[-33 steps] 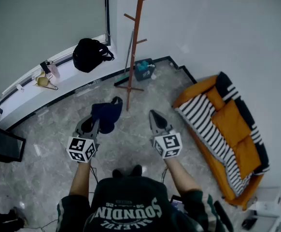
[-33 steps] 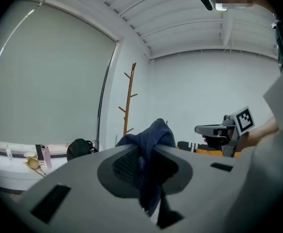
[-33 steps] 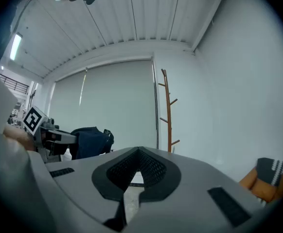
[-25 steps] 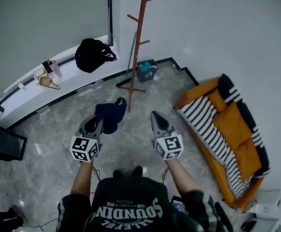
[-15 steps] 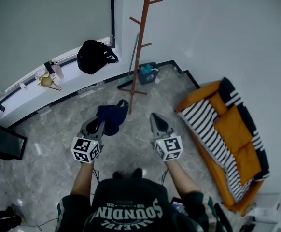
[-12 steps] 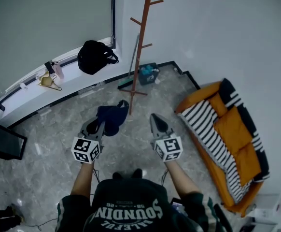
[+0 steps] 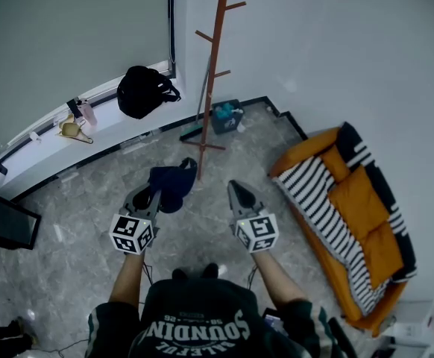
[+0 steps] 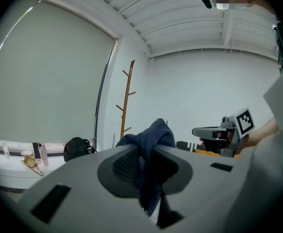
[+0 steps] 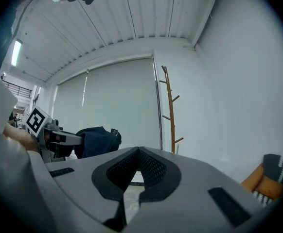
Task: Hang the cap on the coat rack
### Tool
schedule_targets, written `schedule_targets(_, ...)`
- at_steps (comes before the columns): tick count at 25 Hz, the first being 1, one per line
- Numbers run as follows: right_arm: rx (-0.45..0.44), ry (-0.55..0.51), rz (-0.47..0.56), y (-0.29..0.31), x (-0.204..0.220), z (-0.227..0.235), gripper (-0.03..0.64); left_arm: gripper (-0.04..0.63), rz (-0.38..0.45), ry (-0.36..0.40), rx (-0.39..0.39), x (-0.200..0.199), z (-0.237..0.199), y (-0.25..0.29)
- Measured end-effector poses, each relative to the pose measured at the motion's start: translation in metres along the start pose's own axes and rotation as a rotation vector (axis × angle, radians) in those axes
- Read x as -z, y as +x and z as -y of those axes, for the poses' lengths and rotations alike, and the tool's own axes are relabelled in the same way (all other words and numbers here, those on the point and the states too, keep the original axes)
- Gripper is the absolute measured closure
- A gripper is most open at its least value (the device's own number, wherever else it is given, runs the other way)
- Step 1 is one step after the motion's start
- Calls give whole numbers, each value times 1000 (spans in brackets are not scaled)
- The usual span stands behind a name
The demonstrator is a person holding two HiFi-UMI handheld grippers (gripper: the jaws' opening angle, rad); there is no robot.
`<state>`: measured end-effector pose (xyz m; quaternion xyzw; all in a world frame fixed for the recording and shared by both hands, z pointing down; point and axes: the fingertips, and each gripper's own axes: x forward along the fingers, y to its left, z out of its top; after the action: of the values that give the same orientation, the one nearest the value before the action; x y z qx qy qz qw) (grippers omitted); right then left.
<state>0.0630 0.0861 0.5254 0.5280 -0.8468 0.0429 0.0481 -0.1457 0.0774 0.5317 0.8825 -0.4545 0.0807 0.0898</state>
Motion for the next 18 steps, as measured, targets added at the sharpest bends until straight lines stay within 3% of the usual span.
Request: schedule_targets(18, -53, 42, 0, -12, 19, 42, 618, 552, 35, -16, -51, -19, 17, 28)
